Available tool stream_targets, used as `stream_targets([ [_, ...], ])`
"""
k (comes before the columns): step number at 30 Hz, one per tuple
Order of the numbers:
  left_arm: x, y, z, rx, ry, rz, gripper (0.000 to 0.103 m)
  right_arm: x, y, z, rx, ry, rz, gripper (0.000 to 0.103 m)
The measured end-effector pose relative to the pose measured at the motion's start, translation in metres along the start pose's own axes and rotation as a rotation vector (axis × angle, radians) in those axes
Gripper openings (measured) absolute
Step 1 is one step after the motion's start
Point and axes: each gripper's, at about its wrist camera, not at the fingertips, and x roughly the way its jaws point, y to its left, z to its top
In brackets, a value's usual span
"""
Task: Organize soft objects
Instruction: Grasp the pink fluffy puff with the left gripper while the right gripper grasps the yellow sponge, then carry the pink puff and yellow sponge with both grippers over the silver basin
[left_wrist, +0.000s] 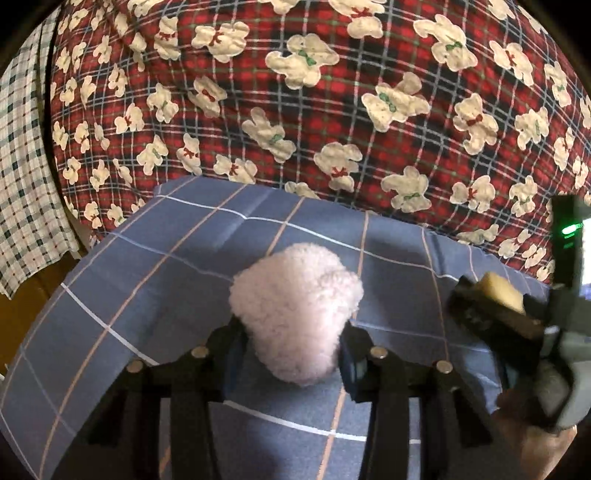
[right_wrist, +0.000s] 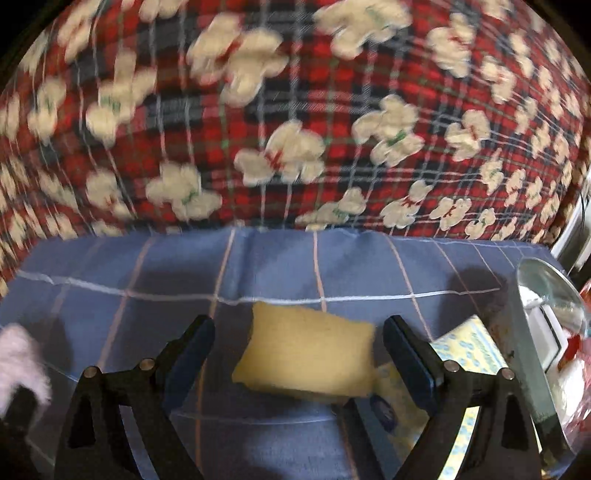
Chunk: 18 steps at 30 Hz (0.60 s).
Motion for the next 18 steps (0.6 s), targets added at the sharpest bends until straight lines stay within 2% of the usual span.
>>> stream_targets([
  [1,-0.001,0.001,0.001,-0.004,-0.003,-0.001,0.043,0.007,0.005,-0.001,-0.026,0.020,-0.014,0.093],
  [3,-0.003,0.001,0.001,-0.004,-0.010,-0.002,0.043,0.013,0.015,-0.003,-0.089,0.050,-0.056,0.068],
  [7,-0.005,0.001,0.001,0.000,-0.019,0.003,0.043,0.006,0.024,-0.008,-0.138,0.027,-0.082,0.063],
  [11,-0.006,0.008,0.002,-0.012,-0.033,0.014,0.043,-0.008,0.024,-0.013,-0.123,0.005,0.011,0.062],
  [14,-0.009,0.016,0.003,-0.022,-0.057,0.036,0.043,-0.038,0.035,-0.022,-0.157,-0.099,0.078,0.062],
  [18,-0.009,0.023,0.002,-0.045,-0.064,0.035,0.043,-0.092,0.046,-0.043,-0.234,-0.300,0.145,0.062],
])
